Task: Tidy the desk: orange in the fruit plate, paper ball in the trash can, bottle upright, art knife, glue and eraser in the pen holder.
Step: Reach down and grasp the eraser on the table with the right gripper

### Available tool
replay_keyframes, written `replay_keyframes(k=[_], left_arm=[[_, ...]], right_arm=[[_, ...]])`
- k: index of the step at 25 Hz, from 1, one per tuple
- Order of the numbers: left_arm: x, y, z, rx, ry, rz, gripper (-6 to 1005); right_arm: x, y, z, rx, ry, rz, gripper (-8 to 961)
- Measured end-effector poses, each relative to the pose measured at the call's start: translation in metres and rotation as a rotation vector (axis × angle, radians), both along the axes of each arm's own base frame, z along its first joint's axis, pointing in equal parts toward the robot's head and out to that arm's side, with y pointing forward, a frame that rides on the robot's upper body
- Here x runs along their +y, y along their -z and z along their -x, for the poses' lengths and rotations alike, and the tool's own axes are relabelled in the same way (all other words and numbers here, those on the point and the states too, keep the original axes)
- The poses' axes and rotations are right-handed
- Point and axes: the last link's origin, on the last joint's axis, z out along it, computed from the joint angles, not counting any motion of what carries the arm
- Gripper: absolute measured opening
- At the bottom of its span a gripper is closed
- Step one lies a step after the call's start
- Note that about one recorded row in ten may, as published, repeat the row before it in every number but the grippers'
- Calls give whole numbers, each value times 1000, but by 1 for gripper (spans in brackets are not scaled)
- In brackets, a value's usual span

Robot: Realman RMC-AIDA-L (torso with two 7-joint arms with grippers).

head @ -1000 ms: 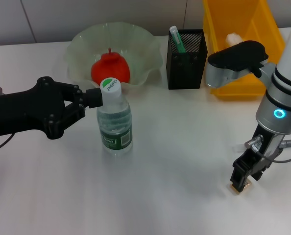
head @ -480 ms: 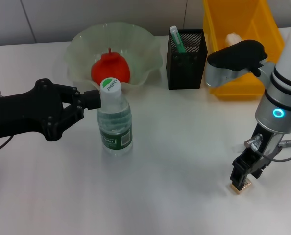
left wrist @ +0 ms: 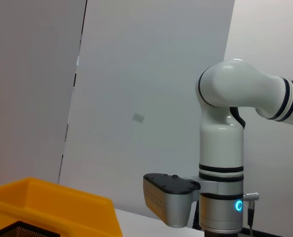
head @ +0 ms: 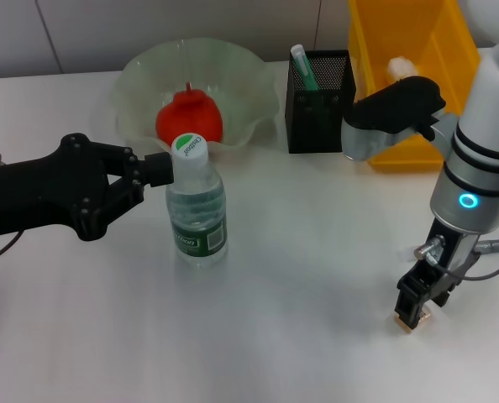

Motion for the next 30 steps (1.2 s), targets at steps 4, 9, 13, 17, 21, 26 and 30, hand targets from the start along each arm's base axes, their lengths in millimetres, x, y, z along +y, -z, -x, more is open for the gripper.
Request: replay_keyframes(k=[4,9,13,17,21,26,30], left_arm=[[0,0,0,0,-1,0,6],[0,0,1,2,2,-4,6],[0,0,0,-1,6,-8,6],[0,0,0,-3,6,-9,6],[-1,0,1,-5,5,-8,6],[-1,0,2,-9,-2,-5,6],[-1,0,3,-9,-4,-5,6]], right_arm=[[1,1,1,5,-7,1,518],[2,2,2,14,-14,2,518],[2,2,3,16,-15,2,518],[1,4,3,24,-8,10,518],[0,5,2,22,-3,16,518],[0,5,2,19,-1,20,519],[-1,6,0,16,6,24,519]])
